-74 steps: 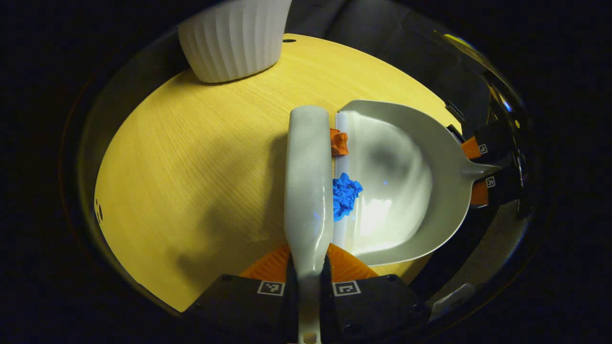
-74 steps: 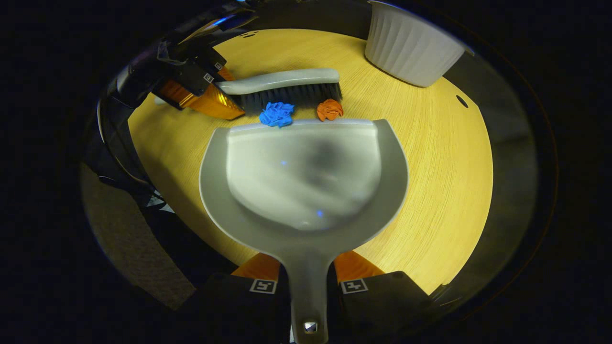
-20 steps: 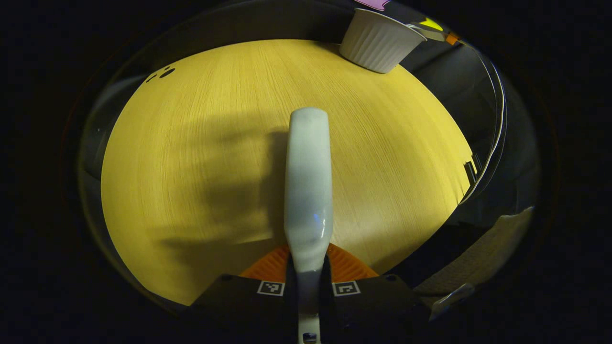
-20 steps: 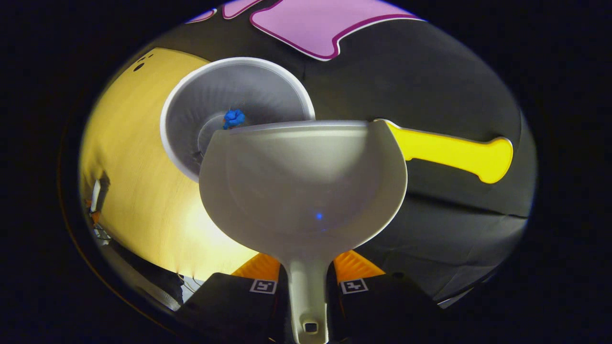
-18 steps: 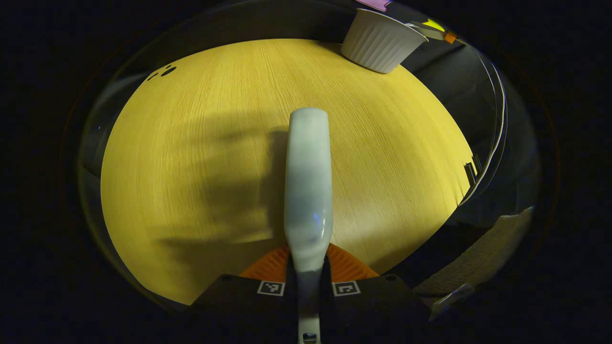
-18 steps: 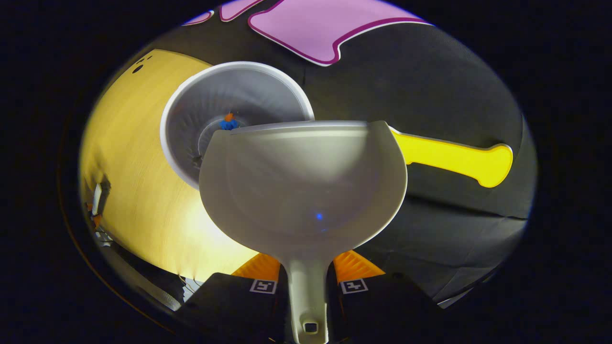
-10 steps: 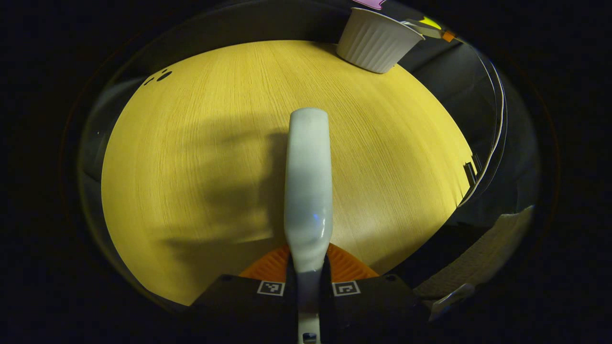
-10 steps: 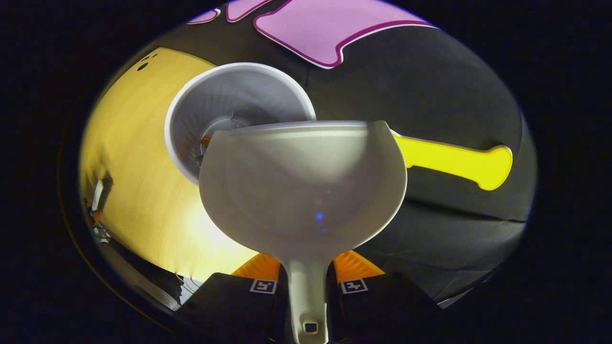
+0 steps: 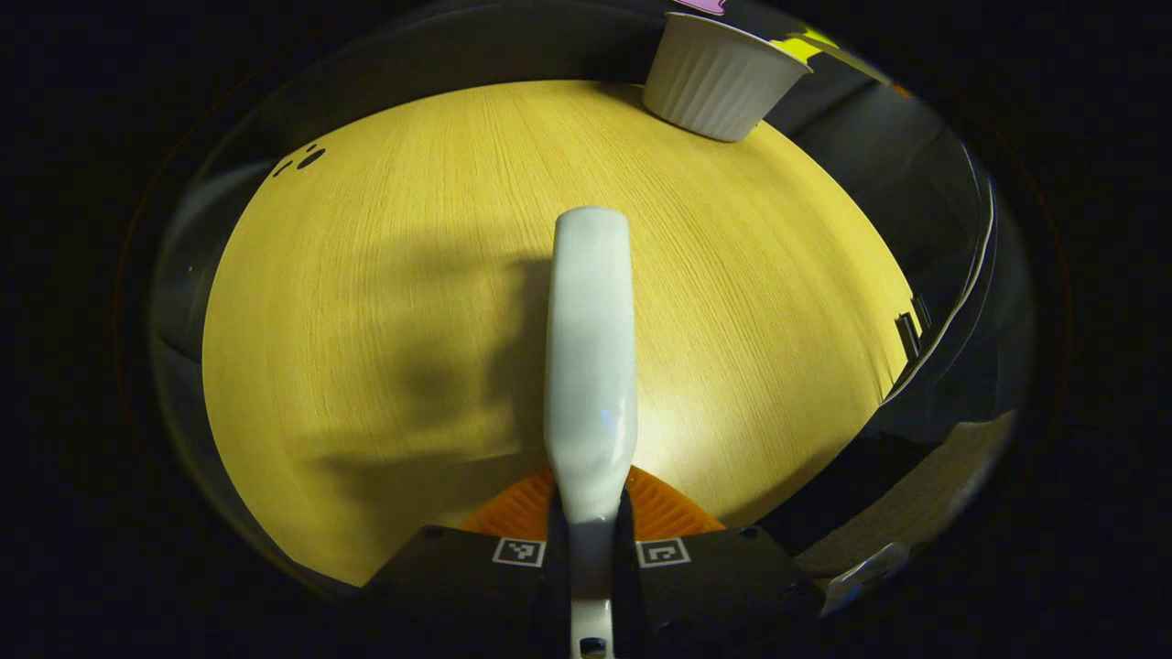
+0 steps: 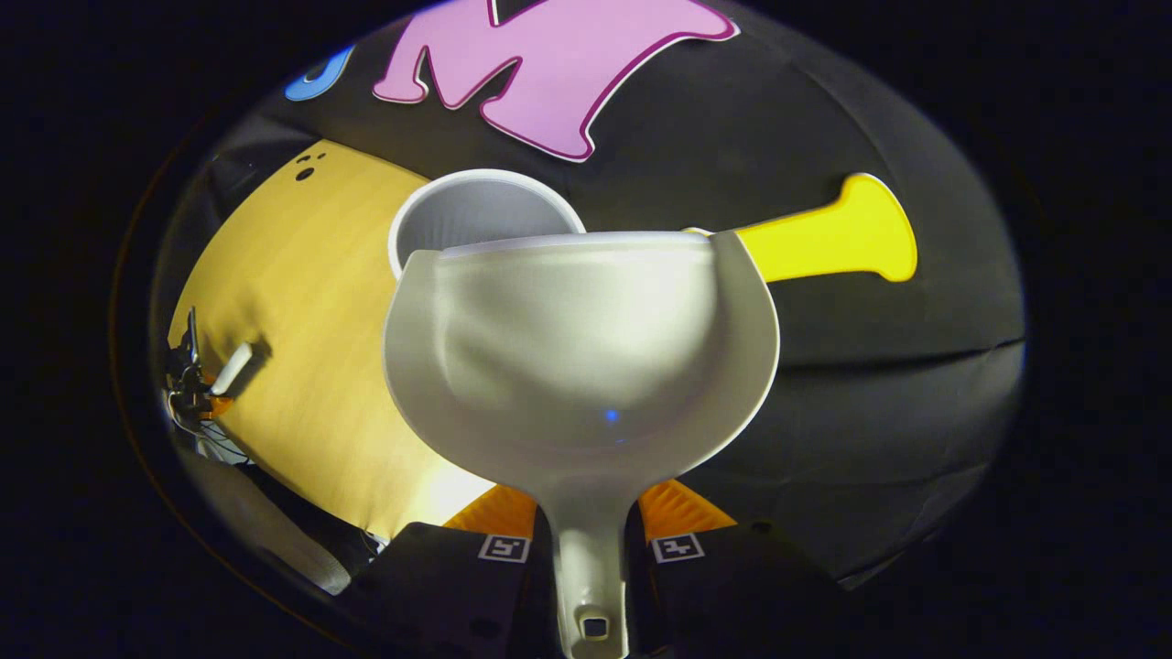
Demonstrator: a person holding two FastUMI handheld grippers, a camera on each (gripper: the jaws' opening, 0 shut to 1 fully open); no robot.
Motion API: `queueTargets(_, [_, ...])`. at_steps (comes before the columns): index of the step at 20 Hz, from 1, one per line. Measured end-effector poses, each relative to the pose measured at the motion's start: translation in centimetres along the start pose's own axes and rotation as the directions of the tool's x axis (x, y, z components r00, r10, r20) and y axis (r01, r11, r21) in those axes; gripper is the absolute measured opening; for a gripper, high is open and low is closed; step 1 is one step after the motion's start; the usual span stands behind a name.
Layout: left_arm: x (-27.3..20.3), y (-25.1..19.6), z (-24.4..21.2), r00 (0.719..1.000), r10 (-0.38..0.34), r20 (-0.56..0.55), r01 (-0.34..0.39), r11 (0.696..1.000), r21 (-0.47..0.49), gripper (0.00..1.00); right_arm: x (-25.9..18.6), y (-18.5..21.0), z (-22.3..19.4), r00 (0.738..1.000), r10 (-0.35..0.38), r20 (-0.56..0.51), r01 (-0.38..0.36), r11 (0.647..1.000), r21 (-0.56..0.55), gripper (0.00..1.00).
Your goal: Pick up the small broom and dustpan from the desktop, sweep the trash into the dustpan with the broom, and then empty the trash into the garbage bin.
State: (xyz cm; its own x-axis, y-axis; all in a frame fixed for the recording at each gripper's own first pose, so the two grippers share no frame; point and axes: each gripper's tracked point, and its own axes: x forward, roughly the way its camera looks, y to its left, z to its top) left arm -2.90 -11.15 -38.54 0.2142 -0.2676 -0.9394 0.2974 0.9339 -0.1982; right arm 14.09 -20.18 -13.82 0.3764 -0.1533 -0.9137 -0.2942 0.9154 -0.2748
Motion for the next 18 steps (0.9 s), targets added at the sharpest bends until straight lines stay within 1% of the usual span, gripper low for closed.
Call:
queueTargets(3, [-0.5, -0.2, -0.1, 1.0, 0.027, 0.0, -0.027, 1.0, 0.009, 0.22, -0.4, 3.0, -1.6, 0.995, 0.079, 0.055, -0.081, 0.996, 0.037, 0.33])
queueTargets(5, [-0.7, -0.2, -0.1, 0.999, 0.041, -0.007, -0.041, 0.999, 0.013, 0.22, -0.3, 6.0, -3.4, 0.985, 0.155, 0.078, -0.16, 0.985, 0.067, 0.33])
queueTargets(6, [-0.6, -0.3, 0.0, 0.999, 0.049, -0.01, -0.048, 0.999, 0.015, 0.19, -0.1, 7.8, -4.5, 0.977, 0.194, 0.083, -0.2, 0.976, 0.08, 0.33])
queueTargets(7, [-0.6, -0.3, 0.0, 0.998, 0.056, -0.013, -0.056, 0.998, 0.018, 0.22, 0.1, 9.8, -6.1, 0.97, 0.229, 0.085, -0.236, 0.968, 0.09, 0.32])
queueTargets(9, [-0.7, -0.3, 0.1, 0.997, 0.072, -0.018, -0.071, 0.997, 0.02, 0.22, 1.1, 13.8, -8.6, 0.954, 0.289, 0.084, -0.297, 0.949, 0.105, 0.29])
queueTargets(10, [-0.6, -0.4, 0.1, 0.997, 0.077, -0.021, -0.077, 0.997, 0.016, 0.22, 1.8, 16.0, -9.6, 0.945, 0.316, 0.086, -0.324, 0.939, 0.113, 0.33])
queueTargets(11, [-0.6, -0.4, 0.1, 0.996, 0.081, -0.026, -0.081, 0.997, 0.01, 0.22, 2.7, 18.2, -10.8, 0.935, 0.346, 0.077, -0.353, 0.928, 0.12, 0.33])
queueTargets(12, [-0.6, -0.5, 0.1, 0.996, 0.088, -0.026, -0.088, 0.996, 0.004, 0.22, 3.7, 20.3, -12.0, 0.926, 0.374, 0.054, -0.378, 0.916, 0.133, 0.29])
queueTargets(13, [-0.6, -0.5, 0.1, 0.995, 0.096, -0.027, -0.096, 0.995, -0.002, 0.22, 4.8, 22.2, -13.6, 0.917, 0.399, 0.024, -0.398, 0.906, 0.143, 0.33])
queueTargets(14, [-0.5, -0.6, 0.1, 0.994, 0.106, -0.025, -0.107, 0.994, -0.007, 0.22, 6.1, 24.2, -15.0, 0.91, 0.415, -0.005, -0.41, 0.901, 0.138, 0.33])
queueTargets(16, [-0.5, -0.8, -0.1, 0.992, 0.122, -0.026, -0.123, 0.992, -0.025, 0.22, 9.0, 27.0, -17.0, 0.906, 0.421, -0.033, -0.414, 0.9, 0.136, 0.33])
queueTargets(18, [-0.5, -0.7, -0.1, 0.99, 0.141, -0.026, -0.142, 0.989, -0.044, 0.22, 11.4, 29.3, -18.1, 0.905, 0.425, -0.032, -0.416, 0.897, 0.152, 0.33])
